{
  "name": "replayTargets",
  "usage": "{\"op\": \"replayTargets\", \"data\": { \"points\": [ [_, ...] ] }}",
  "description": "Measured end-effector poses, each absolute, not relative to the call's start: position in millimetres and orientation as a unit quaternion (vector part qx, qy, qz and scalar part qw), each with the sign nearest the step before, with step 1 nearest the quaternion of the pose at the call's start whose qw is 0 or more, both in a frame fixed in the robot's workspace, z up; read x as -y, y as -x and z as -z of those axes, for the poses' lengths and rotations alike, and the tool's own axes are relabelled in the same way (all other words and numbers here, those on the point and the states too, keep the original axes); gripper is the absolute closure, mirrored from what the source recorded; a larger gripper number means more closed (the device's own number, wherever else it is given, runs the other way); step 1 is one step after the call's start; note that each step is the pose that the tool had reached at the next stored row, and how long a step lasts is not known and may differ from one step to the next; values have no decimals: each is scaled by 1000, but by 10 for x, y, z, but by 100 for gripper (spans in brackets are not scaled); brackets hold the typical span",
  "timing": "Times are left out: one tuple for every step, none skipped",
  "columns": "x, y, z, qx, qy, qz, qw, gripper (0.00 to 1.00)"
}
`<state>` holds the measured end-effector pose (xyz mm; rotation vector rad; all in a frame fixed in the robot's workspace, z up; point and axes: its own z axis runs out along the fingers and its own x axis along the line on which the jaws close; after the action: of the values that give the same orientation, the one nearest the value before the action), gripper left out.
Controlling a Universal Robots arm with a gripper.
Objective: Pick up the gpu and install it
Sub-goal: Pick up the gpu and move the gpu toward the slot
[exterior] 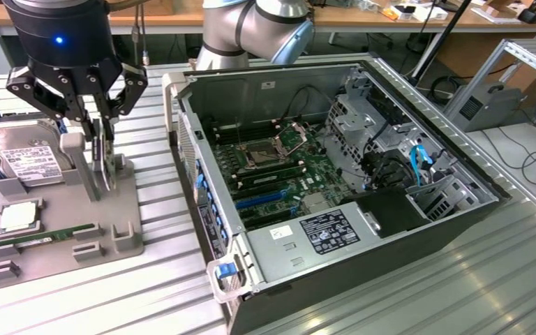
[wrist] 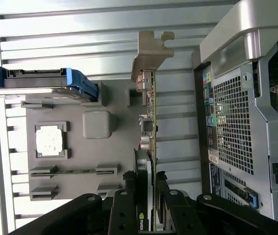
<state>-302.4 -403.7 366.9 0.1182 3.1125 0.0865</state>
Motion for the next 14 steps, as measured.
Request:
{"op": "replayTargets", "data": {
  "points": [
    [4037,3024,-3678,-999,-38,-28,13,73],
    [4037,3024,-3691,-999,-38,-28,13,73],
    [4037,3024,-3701,-999,-38,-28,13,73],
    [4038,3024,-3706,-999,-38,-28,13,73],
    [4038,3024,-3711,-999,-38,-28,13,73],
    [4037,3024,-3717,-999,-38,-28,13,73],
    [4038,3024,-3723,-999,-38,-28,13,73],
    [4038,3024,-3728,-999,-38,-28,13,73],
    [4037,3024,-3737,-999,-38,-28,13,73],
    [4038,3024,-3744,-999,-38,-28,13,73],
    [4038,3024,-3753,-999,-38,-28,13,73],
    [4037,3024,-3761,-999,-38,-28,13,73],
    [4038,3024,-3770,-999,-38,-28,13,73],
    [4038,3024,-3778,-999,-38,-28,13,73]
  ]
}}
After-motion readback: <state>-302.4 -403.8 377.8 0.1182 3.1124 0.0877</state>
